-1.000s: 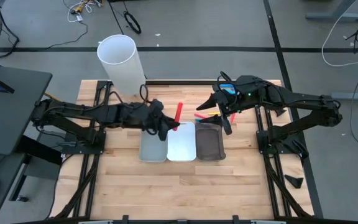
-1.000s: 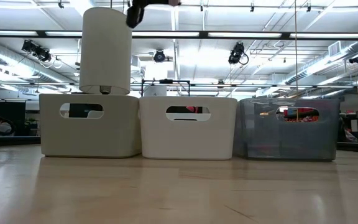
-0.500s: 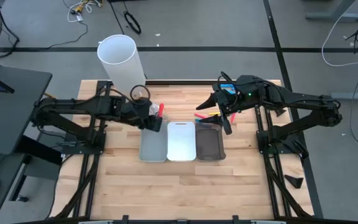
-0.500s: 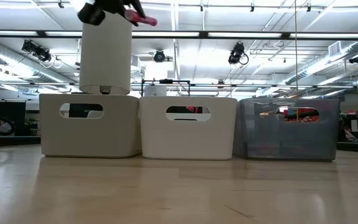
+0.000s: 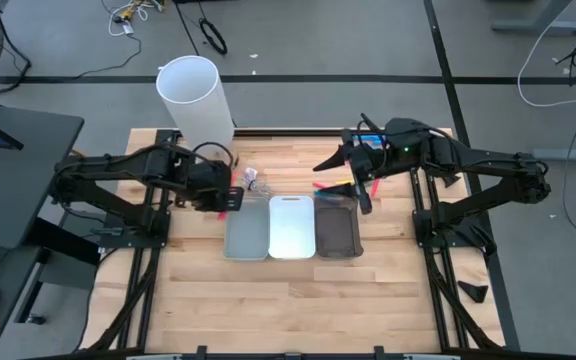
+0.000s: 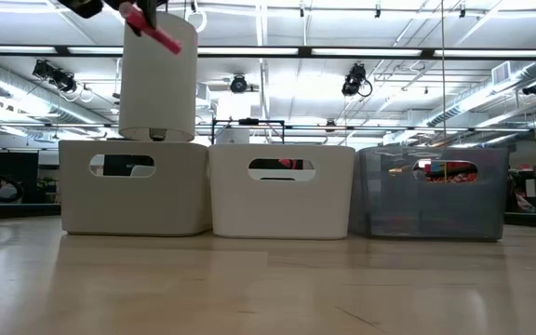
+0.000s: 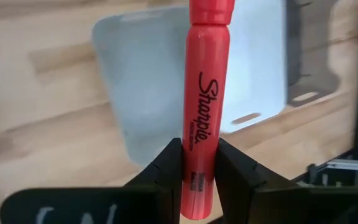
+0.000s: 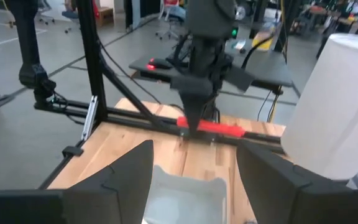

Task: Pick & Place Markers
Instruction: Put the orange marker into the gray bin, then put the top blue marker into the gray bin

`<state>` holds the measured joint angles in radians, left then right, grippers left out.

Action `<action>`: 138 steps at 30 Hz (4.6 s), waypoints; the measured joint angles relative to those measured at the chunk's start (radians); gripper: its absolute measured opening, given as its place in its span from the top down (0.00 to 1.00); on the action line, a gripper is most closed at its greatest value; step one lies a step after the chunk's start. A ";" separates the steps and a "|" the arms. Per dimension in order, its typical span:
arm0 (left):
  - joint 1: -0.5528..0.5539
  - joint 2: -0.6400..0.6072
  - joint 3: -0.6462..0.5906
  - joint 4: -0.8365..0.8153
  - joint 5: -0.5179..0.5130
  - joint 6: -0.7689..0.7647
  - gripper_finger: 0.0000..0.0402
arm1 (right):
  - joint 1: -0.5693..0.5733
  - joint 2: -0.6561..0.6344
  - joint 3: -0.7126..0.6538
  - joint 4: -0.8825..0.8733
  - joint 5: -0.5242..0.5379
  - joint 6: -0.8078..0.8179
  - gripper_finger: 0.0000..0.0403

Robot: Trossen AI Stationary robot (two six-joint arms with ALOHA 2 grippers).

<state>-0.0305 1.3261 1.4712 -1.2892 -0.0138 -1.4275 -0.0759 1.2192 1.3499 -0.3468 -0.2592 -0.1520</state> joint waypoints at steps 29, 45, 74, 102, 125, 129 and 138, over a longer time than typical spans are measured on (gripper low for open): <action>-0.003 0.221 -0.006 -0.033 0.004 0.018 0.82 | 0.000 0.001 0.000 0.008 0.000 0.009 0.42; -0.020 0.197 -0.312 0.273 0.066 -0.086 0.82 | 0.000 0.001 0.000 -0.023 -0.001 0.012 0.42; -0.036 0.197 -0.602 0.635 0.113 -0.237 0.72 | 0.000 0.001 0.000 -0.064 0.000 -0.022 0.42; -0.022 0.182 -0.601 0.693 0.101 -0.179 0.45 | 0.000 0.001 0.000 -0.066 0.000 -0.023 0.42; -0.006 -0.122 -0.599 0.931 -0.081 0.669 0.45 | 0.000 0.001 0.000 -0.055 0.045 -0.009 0.42; -0.006 -0.164 -0.599 1.022 -0.061 0.836 0.45 | 0.002 0.001 0.000 -0.061 0.042 0.081 0.42; -0.006 -0.266 -0.599 1.241 -0.009 1.095 0.45 | 0.005 0.016 -0.001 -0.077 0.042 0.261 0.42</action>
<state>-0.0364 1.0604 0.8722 -0.0484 -0.0232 -0.3326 -0.0708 1.2353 1.3493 -0.4241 -0.2172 0.1089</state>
